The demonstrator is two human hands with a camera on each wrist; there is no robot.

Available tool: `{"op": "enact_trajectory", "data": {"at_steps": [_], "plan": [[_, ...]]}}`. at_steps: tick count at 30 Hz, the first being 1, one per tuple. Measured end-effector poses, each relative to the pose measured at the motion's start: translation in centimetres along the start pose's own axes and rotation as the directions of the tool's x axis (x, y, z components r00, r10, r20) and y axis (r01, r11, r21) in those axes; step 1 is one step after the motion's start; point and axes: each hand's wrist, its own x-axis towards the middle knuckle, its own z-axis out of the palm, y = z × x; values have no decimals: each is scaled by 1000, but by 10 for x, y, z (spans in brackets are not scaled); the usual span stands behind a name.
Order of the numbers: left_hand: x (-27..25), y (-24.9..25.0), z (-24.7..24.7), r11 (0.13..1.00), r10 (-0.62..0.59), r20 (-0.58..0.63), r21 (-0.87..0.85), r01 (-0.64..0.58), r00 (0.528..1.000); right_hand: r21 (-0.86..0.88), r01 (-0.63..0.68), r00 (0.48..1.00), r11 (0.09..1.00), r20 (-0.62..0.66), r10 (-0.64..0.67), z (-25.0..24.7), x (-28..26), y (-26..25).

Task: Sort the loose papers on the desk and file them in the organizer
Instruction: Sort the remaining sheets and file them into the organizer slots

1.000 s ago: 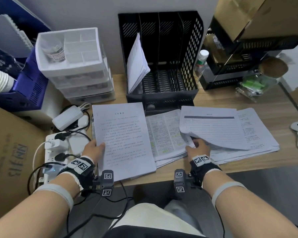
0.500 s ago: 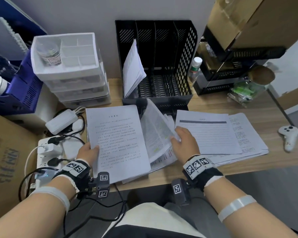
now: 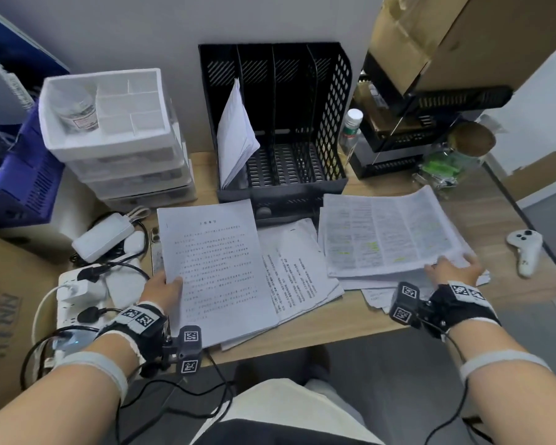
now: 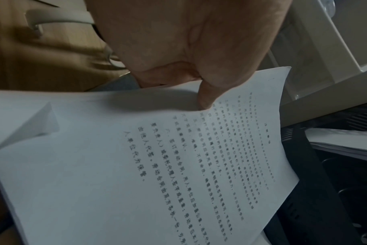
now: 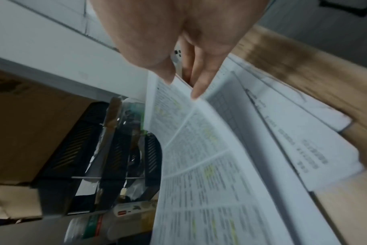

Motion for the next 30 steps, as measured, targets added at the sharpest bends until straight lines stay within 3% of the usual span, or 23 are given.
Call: {"op": "enact_trajectory", "data": {"at_steps": [3,5,7,9,15,19,20,24,30], "plan": [[-9,8,3,1000,8,-6,9,-8,1000,-310,49,998,950,-21,-59,4,-14,19],[-9,8,2,1000,1,-5,9,-1,1000,-467,108,980,877,200,-14,20,-27,39],[-3,2,1,1000,2,-3,7,-2,1000,-552,176,873,815,471,130,40,-45,62],[-6,5,-1,1000,6,-7,10,-6,1000,-621,267,773,737,594,221,57,-61,85],[-22,13,-15,998,18,-61,-52,-21,998,-622,562,723,546,689,41,81,-92,95],[-35,19,-20,996,19,-41,-87,-22,999,-485,662,587,572,809,7,88,-96,93],[-37,18,-21,996,16,-38,-90,-20,999,-469,660,582,587,813,-5,88,-96,91],[-40,16,-21,989,14,-49,-144,-21,999,-390,521,658,759,750,-67,78,-96,69],[-32,11,-13,975,-17,-28,-223,11,999,-315,256,828,914,559,-39,35,-50,70]]}}
